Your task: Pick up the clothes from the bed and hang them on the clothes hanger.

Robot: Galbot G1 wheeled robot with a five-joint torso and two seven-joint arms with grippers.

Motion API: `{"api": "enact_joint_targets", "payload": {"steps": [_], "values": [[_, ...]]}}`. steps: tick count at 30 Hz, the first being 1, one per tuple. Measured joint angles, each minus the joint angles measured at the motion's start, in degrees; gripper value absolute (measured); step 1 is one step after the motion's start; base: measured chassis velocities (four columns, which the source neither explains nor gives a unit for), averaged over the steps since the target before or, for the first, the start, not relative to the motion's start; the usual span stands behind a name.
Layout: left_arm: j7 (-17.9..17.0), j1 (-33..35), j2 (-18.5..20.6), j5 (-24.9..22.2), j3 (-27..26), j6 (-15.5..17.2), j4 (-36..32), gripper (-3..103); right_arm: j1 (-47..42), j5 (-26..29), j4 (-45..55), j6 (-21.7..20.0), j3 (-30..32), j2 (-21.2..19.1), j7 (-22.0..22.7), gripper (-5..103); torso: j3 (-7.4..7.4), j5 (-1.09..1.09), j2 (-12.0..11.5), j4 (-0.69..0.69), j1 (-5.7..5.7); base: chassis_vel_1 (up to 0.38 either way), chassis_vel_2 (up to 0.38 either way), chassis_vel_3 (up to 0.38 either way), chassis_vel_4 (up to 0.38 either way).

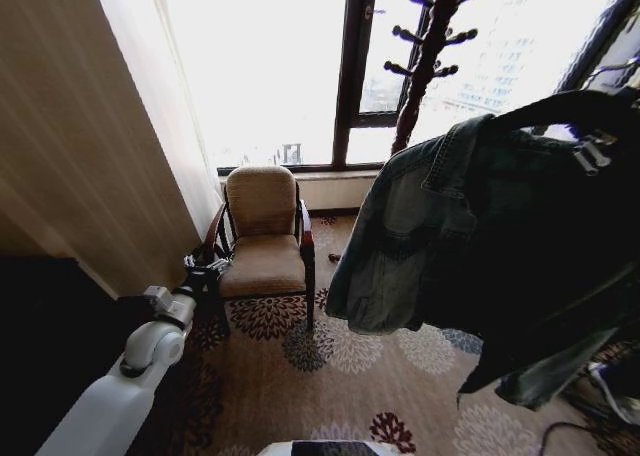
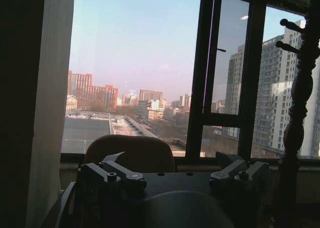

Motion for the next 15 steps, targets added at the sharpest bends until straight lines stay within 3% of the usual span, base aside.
{"api": "enact_joint_targets", "payload": {"steps": [7,15], "values": [[0.0,0.0,0.0,0.0,0.0,0.0,0.0,100,-0.07,0.13,0.01,0.0,0.15,-0.01,0.05,31,0.0,0.05,0.0,-0.02,-0.01,-0.155,0.116,0.134,-0.13],[0.0,0.0,0.0,0.0,0.0,0.0,0.0,100,-0.01,0.0,0.0,-0.06,0.07,-0.06,0.07,31,0.01,0.05,-0.01,-0.02,0.0,-0.333,0.039,0.326,-0.033]]}}
